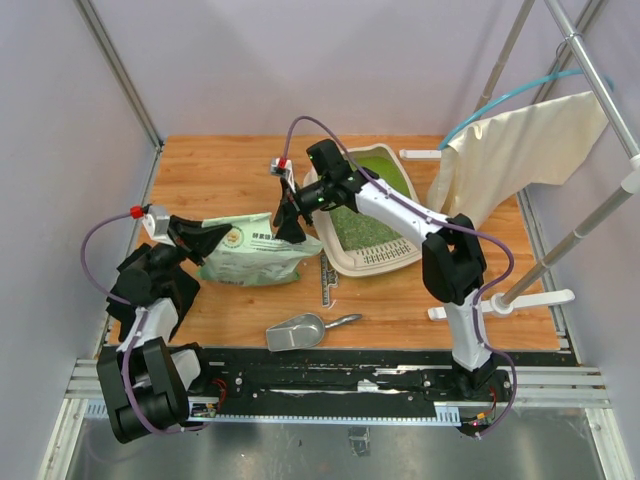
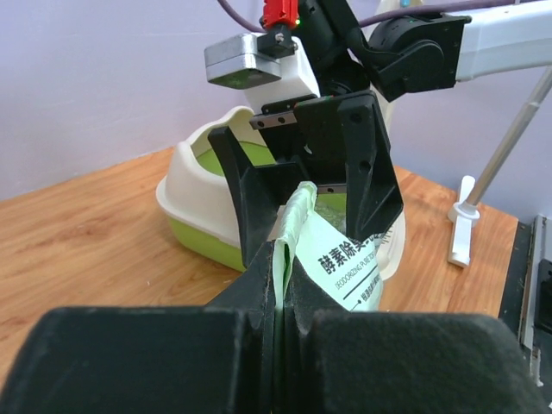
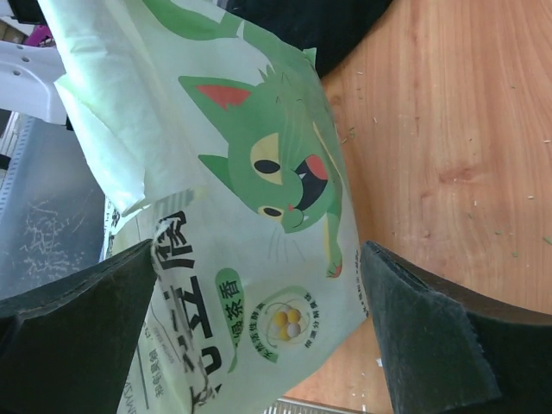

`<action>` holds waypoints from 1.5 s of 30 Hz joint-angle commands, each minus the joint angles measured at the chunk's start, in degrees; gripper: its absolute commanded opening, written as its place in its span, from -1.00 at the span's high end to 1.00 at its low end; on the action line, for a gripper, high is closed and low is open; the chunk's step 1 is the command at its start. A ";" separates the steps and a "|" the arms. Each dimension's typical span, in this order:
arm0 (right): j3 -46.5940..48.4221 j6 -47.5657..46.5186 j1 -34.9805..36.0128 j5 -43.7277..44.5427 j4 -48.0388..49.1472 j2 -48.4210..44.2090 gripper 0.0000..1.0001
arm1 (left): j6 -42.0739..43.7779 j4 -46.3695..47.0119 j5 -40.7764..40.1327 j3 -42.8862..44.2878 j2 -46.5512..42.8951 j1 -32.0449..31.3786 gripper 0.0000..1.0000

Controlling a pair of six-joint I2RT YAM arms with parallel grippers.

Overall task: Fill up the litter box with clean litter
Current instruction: Close the cat litter bag at the center of the board.

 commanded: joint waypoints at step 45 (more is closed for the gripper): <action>-11.88 1.15 3.90 18.57 -2.95 -14.28 0.99 | 15.79 -22.90 -4.29 -0.16 -19.51 0.06 0.89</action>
